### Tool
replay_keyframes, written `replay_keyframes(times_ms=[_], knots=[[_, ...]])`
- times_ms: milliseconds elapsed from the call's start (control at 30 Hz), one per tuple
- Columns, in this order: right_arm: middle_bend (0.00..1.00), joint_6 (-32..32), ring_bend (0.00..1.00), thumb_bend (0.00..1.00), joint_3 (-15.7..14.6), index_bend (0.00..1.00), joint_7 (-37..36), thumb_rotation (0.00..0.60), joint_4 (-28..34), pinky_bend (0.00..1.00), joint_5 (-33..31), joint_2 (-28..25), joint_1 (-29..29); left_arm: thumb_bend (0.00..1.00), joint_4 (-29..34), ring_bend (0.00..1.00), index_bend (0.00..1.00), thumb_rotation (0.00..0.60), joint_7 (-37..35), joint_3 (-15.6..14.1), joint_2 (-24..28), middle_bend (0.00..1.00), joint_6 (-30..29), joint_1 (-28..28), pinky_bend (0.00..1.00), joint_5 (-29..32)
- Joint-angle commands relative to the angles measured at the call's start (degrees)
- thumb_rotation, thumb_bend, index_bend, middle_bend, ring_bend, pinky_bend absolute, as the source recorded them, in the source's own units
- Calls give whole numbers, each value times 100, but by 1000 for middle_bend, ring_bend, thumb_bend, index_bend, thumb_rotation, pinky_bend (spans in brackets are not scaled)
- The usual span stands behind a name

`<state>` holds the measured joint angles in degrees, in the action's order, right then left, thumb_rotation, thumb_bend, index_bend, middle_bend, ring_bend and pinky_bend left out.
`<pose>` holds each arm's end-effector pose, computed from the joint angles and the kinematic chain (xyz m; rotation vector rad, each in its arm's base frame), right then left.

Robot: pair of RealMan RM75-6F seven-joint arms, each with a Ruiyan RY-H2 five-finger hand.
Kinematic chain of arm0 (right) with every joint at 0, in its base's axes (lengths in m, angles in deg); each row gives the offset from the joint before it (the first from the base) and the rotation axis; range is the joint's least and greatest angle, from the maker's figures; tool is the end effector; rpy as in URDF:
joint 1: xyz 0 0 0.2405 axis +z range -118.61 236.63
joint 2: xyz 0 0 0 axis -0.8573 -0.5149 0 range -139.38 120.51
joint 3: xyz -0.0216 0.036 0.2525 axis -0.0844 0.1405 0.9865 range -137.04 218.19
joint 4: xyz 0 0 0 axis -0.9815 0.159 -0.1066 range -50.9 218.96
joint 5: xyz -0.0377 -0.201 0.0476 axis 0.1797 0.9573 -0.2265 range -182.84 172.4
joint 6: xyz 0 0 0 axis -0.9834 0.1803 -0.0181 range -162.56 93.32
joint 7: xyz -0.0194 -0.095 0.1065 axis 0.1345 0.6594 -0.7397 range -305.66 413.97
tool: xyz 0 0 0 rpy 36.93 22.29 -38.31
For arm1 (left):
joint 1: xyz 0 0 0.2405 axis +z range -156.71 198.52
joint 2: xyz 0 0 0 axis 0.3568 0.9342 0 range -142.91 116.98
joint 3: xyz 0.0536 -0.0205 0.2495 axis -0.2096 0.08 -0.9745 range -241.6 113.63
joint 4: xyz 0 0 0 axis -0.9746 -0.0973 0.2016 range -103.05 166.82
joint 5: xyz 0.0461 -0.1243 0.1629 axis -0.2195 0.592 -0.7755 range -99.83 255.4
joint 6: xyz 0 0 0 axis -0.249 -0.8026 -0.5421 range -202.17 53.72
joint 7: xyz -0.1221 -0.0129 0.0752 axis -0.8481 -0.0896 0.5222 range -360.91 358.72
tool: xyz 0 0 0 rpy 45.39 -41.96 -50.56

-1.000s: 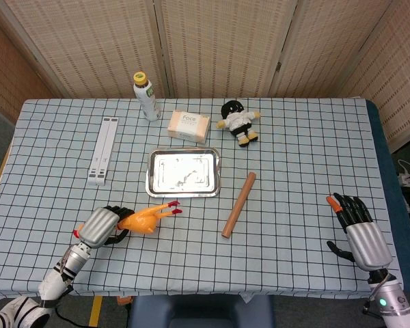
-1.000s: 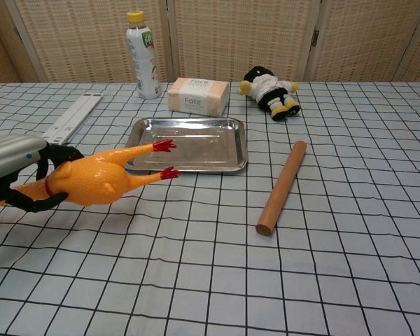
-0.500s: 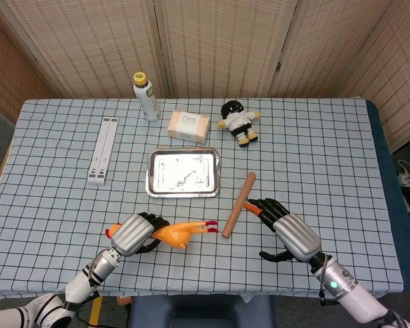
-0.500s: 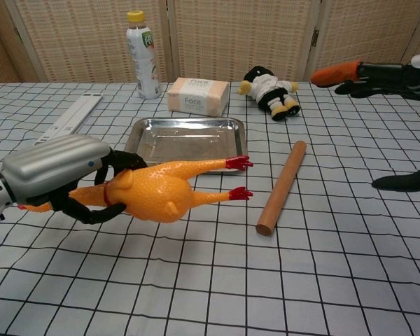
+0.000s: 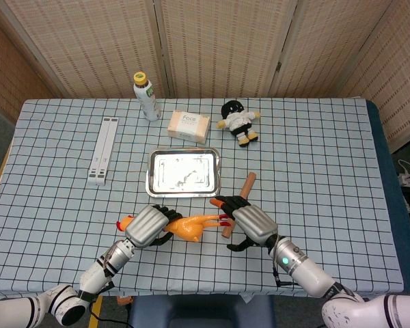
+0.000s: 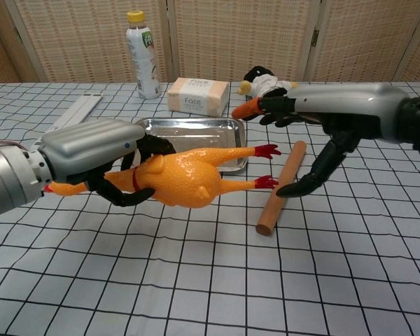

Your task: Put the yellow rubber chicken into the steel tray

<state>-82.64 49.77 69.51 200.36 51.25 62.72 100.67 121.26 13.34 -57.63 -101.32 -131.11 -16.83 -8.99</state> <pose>-0.0973 -0.2688 0.0245 2.0288 -1.3767 0.9803 -0.1236 0.2873 -0.0253 -2.1098 -0.7663 -1.1134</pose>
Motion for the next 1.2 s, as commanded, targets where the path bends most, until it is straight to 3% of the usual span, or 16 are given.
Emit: replay_keyframes(times_ms=[33, 267, 367, 467, 600, 700, 800, 900, 1000, 1100, 1200], knots=[[0, -69, 0, 156, 144, 0, 585, 600, -188, 0, -940, 571, 594, 741, 67, 584, 810, 600, 43, 52, 21, 760, 87, -69, 722, 139], [0, -30, 0, 156, 166, 2, 697, 600, -467, 1, -1770, 908, 1067, 741, 73, 585, 810, 600, 59, 110, 17, 761, 111, -162, 721, 309], [3, -151, 0, 156, 147, 70, 769, 600, -633, 53, -1848, 1088, 1188, 741, 90, 584, 810, 600, 59, 98, 16, 760, 102, -188, 721, 332], [104, -243, 104, 156, 141, 264, 760, 600, -732, 250, -1853, 1226, 1246, 740, 104, 584, 810, 600, 65, 77, 6, 761, 99, -216, 721, 342], [302, -444, 363, 163, 96, 540, 752, 600, -861, 618, -1672, 1403, 1243, 740, 103, 585, 810, 600, 47, 68, -8, 761, 101, -255, 721, 375], [443, -551, 567, 193, 105, 725, 682, 600, -891, 811, -1572, 1470, 1209, 740, 85, 585, 810, 600, 16, 52, -6, 761, 103, -277, 721, 387], [555, -630, 692, 250, 83, 875, 715, 600, -915, 951, -1517, 1488, 1207, 740, 66, 585, 810, 600, -7, 49, 4, 761, 95, -294, 721, 406], [654, -698, 797, 317, 79, 983, 734, 600, -968, 1000, -1438, 1514, 1207, 740, 71, 584, 810, 600, -35, 46, 25, 761, 84, -309, 721, 420], [717, -653, 875, 410, 34, 1000, 712, 600, -1005, 1000, -1322, 1502, 1196, 741, 81, 585, 810, 600, -33, 38, 48, 760, 68, -321, 721, 426], [721, -540, 886, 503, -26, 1000, 674, 600, -1015, 1000, -1220, 1452, 1192, 741, 92, 585, 810, 600, -19, 30, 61, 760, 58, -333, 721, 442], [721, -565, 888, 523, -47, 1000, 673, 600, -977, 1000, -1135, 1418, 1175, 741, 96, 584, 810, 600, -14, 16, 63, 760, 59, -345, 721, 460]])
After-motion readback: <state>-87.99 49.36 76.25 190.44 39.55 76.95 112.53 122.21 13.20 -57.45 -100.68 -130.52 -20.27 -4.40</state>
